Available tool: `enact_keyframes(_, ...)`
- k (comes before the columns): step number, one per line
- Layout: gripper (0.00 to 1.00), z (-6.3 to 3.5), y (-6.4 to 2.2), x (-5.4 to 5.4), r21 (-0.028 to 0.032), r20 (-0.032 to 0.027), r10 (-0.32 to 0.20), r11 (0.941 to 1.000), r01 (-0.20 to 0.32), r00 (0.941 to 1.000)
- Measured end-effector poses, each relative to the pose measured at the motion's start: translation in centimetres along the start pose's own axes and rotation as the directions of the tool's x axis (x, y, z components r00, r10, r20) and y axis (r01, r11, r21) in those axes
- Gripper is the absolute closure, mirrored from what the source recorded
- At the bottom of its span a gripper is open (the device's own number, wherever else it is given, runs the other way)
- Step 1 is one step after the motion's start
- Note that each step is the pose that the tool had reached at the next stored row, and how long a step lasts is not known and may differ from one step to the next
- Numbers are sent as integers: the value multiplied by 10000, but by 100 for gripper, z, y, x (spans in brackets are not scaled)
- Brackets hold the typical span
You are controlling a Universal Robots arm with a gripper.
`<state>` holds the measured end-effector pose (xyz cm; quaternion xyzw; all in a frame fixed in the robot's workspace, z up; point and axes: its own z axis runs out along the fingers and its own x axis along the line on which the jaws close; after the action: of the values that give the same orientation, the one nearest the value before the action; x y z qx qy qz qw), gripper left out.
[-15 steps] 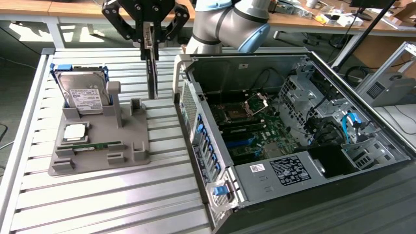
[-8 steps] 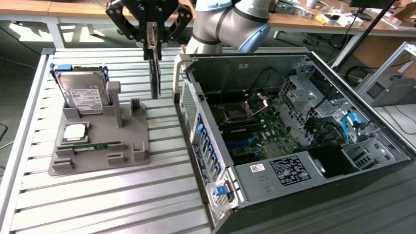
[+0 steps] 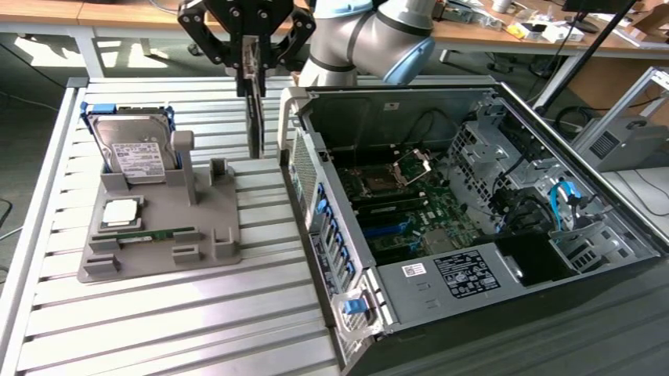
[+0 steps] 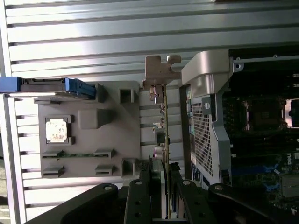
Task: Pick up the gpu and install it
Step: 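Pick up the gpu and move the gpu toward the slot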
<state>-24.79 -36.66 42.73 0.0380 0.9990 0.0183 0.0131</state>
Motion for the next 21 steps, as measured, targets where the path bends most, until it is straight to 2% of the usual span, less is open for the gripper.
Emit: enact_keyframes(21, 73, 5, 12, -161, 57, 5, -2, 10000, 2, 10000)
